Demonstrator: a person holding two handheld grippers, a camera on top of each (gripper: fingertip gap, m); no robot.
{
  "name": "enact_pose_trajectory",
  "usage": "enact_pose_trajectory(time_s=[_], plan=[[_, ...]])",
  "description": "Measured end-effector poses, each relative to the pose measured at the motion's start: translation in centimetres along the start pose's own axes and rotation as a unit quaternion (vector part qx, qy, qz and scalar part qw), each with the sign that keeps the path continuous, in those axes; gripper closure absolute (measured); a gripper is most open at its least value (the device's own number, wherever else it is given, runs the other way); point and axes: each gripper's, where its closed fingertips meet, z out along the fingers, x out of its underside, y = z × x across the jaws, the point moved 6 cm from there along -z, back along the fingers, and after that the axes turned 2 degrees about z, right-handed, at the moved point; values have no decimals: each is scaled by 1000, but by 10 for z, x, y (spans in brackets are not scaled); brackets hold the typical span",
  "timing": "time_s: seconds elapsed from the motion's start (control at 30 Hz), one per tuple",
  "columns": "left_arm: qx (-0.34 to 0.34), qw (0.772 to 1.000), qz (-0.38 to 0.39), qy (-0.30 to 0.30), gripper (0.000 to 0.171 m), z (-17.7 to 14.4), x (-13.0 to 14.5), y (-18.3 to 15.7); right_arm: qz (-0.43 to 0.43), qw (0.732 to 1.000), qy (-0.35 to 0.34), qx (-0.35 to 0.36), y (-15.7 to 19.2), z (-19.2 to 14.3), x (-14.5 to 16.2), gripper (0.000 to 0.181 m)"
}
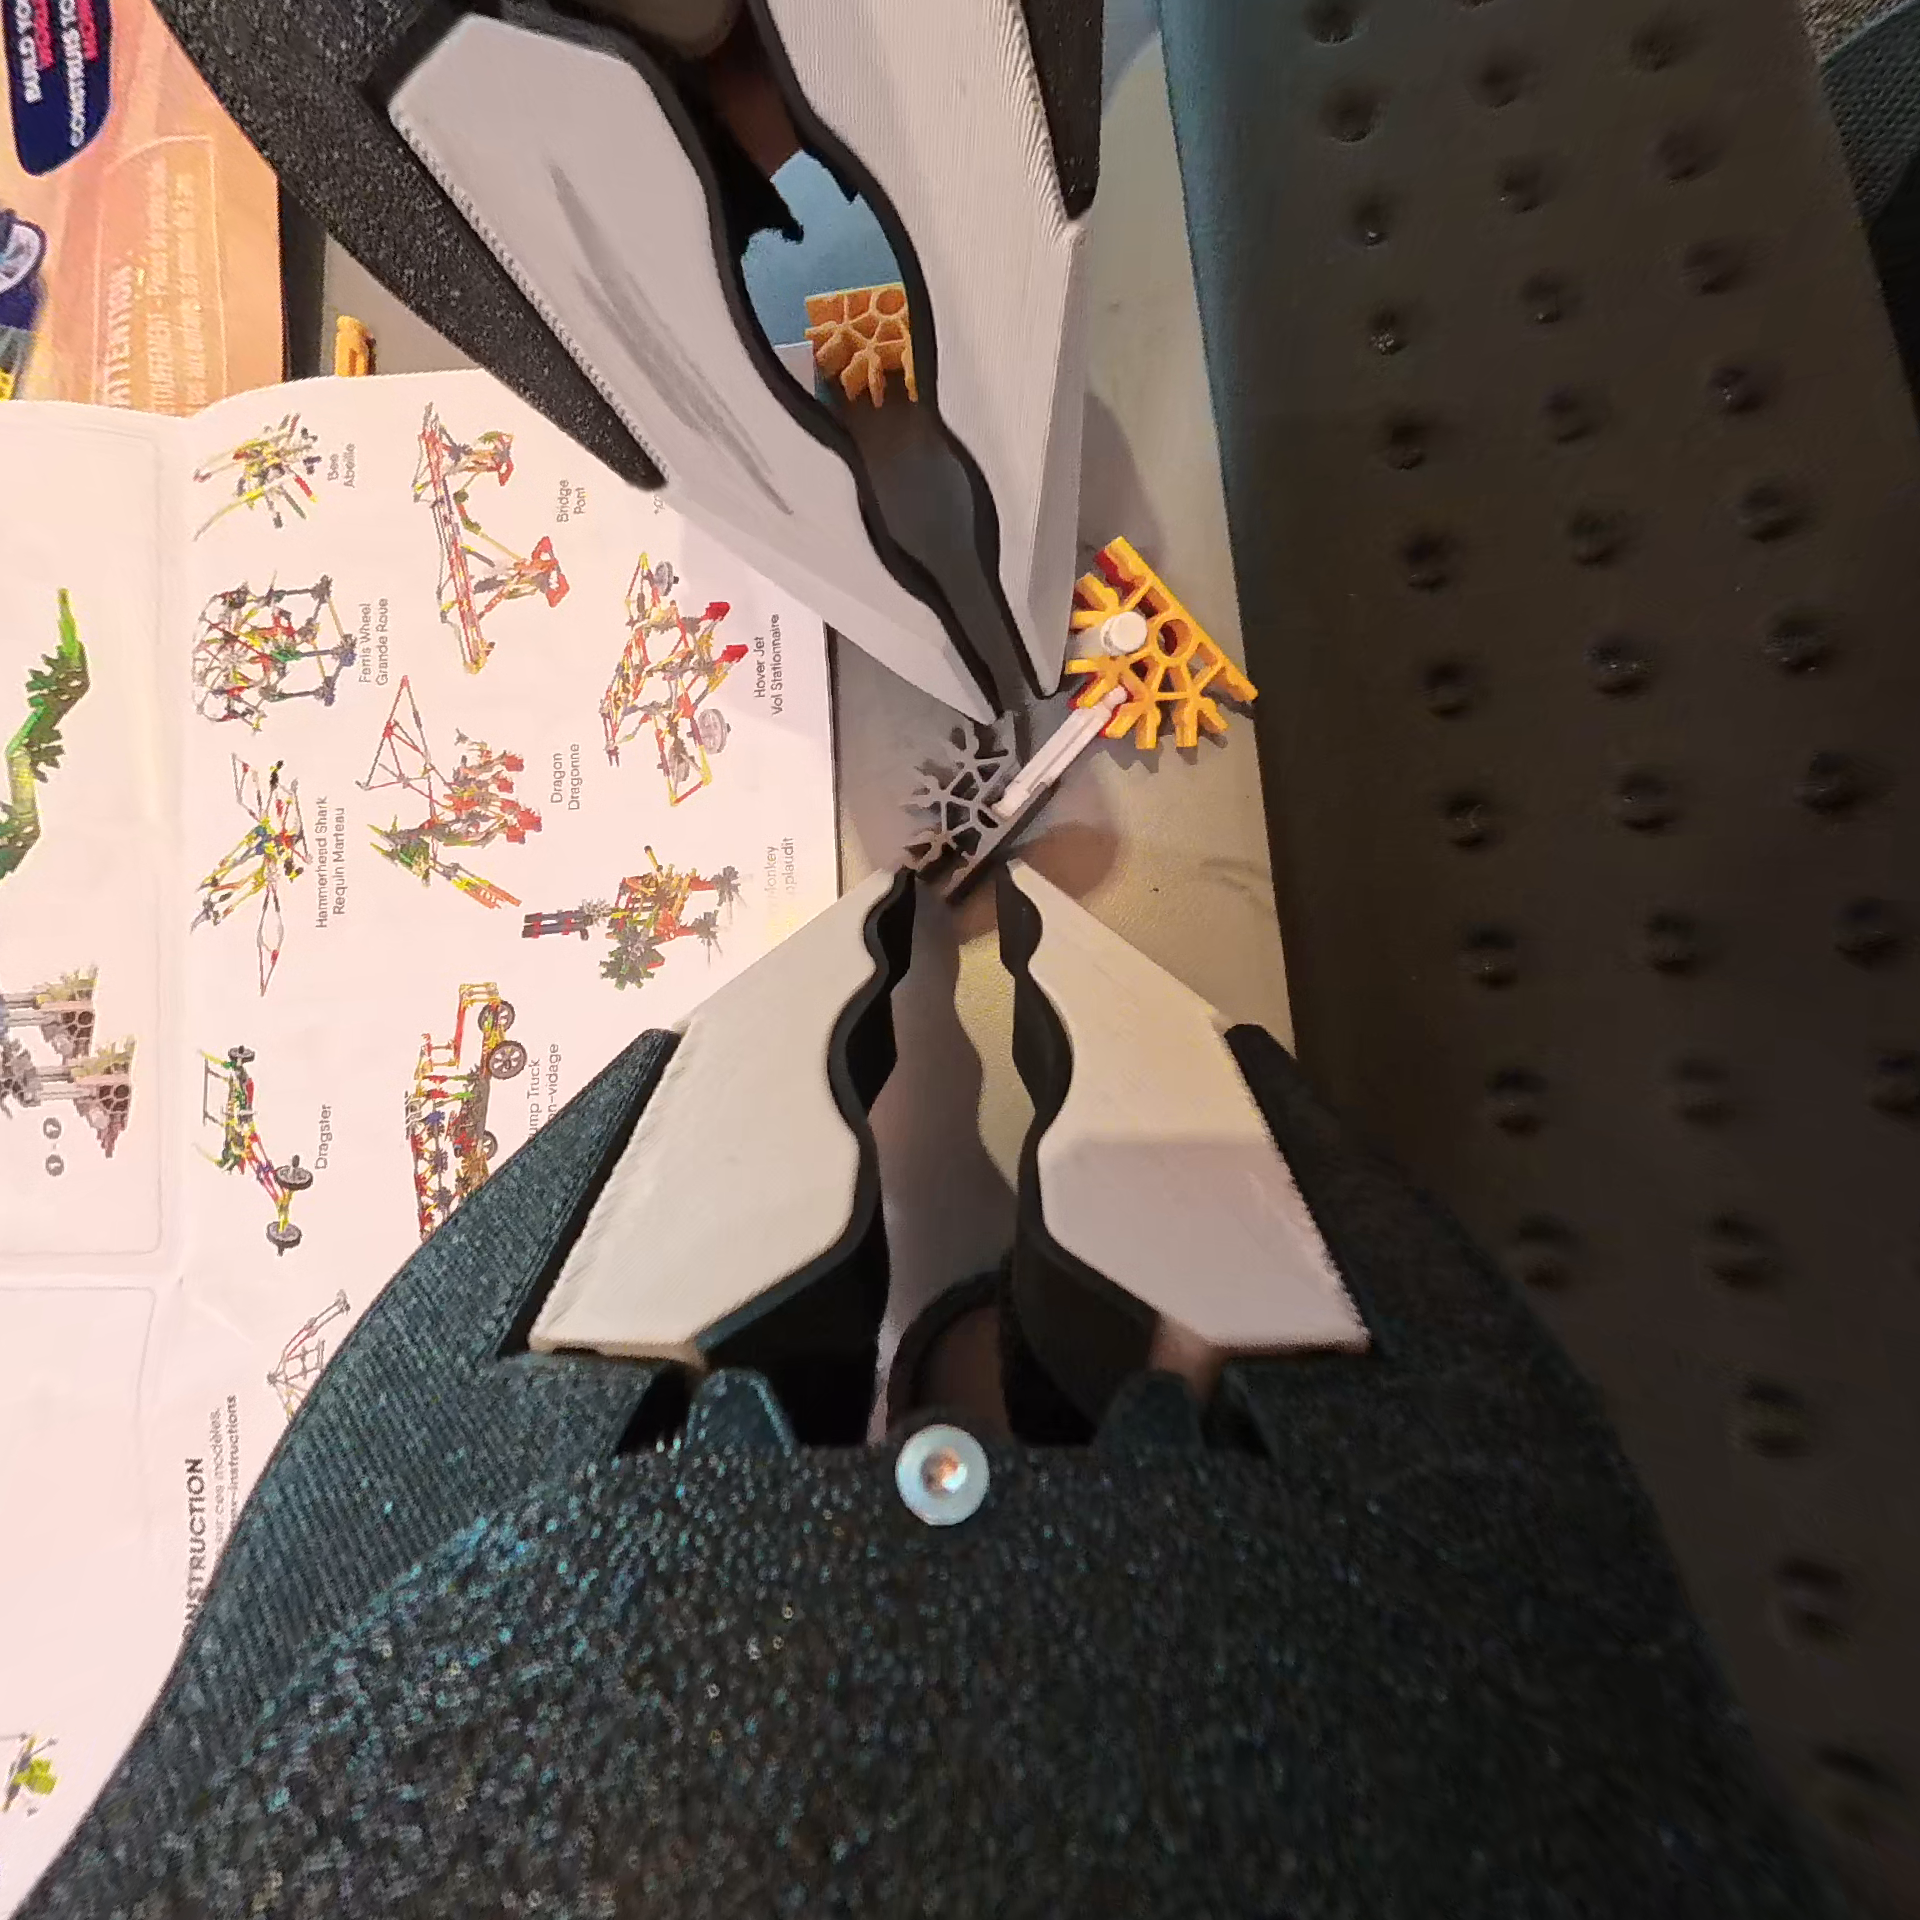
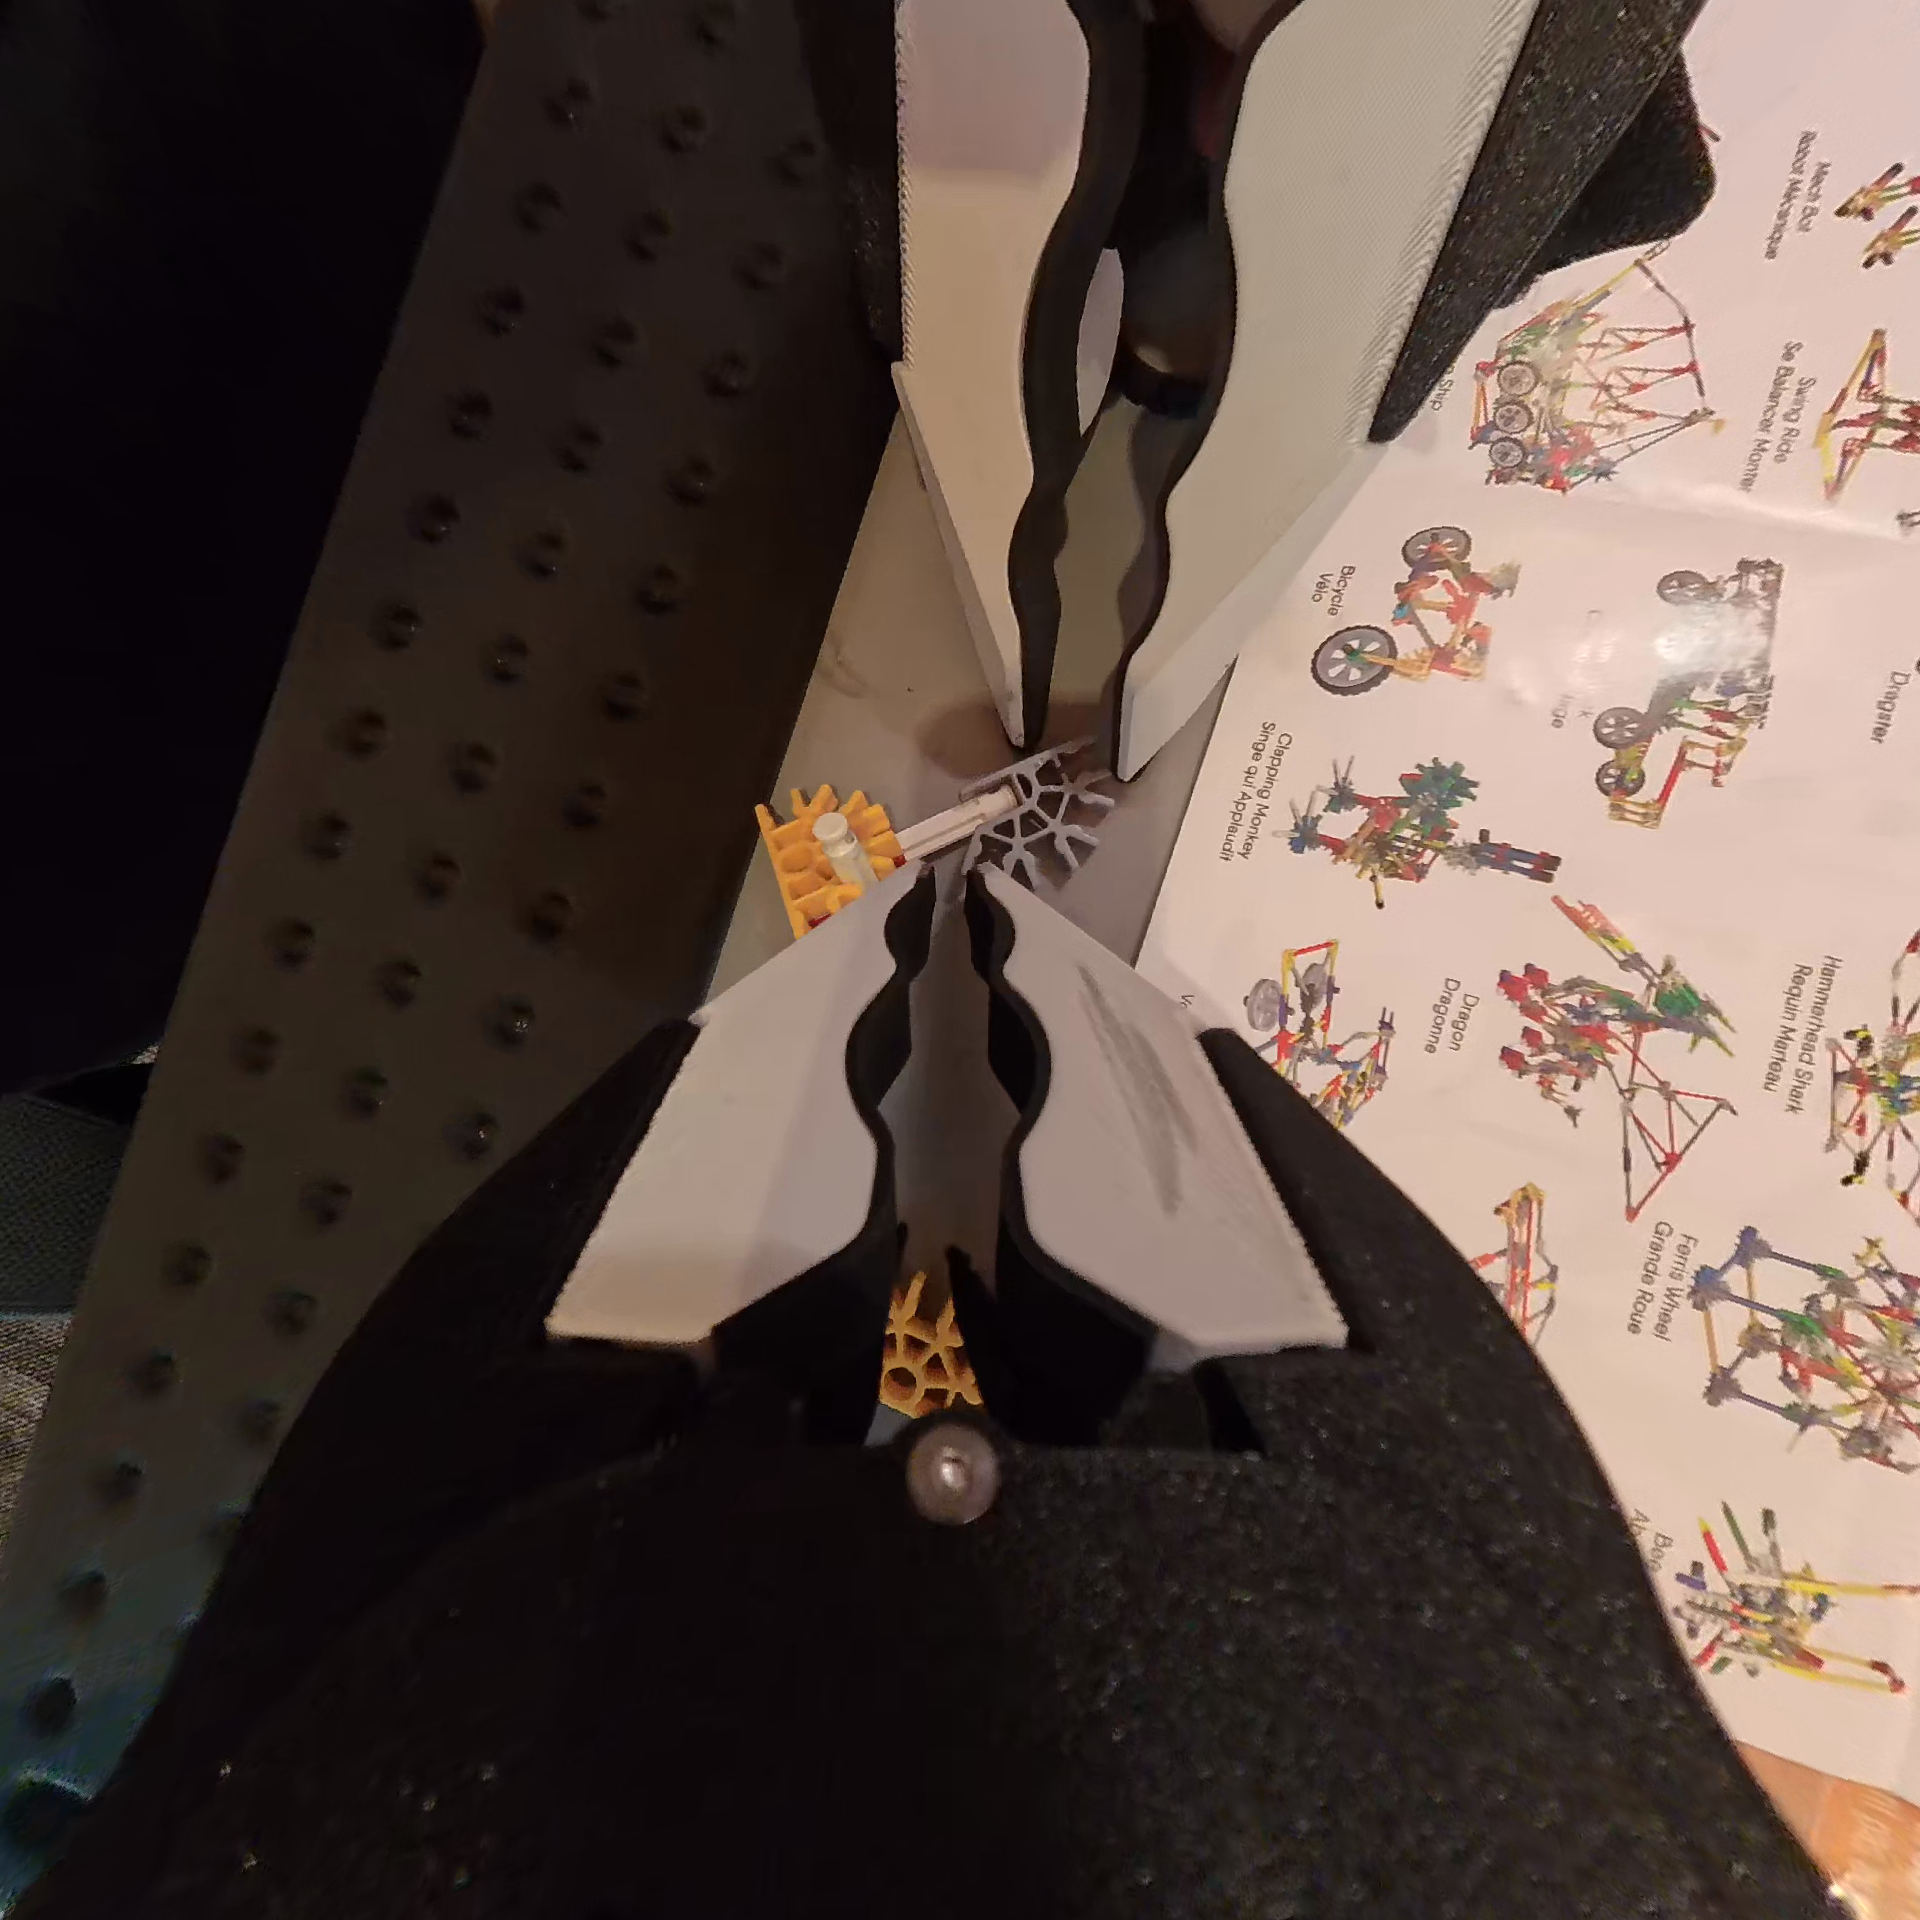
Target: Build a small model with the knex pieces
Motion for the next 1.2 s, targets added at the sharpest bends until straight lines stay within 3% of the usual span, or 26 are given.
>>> enact_pose_trajectory(time_s=[0.37,0.6,1.2], plan=[[-10,1000,0,-13,158,-6,-5,4,-4,999,-22,24,-5,-7,-7,177],[-4,1000,11,-20,171,-2,-11,-4,-11,999,-12,36,-7,-1,-6,181],[-20,997,76,19,171,5,-15,-18,-29,998,20,46,-4,5,-8,181]])
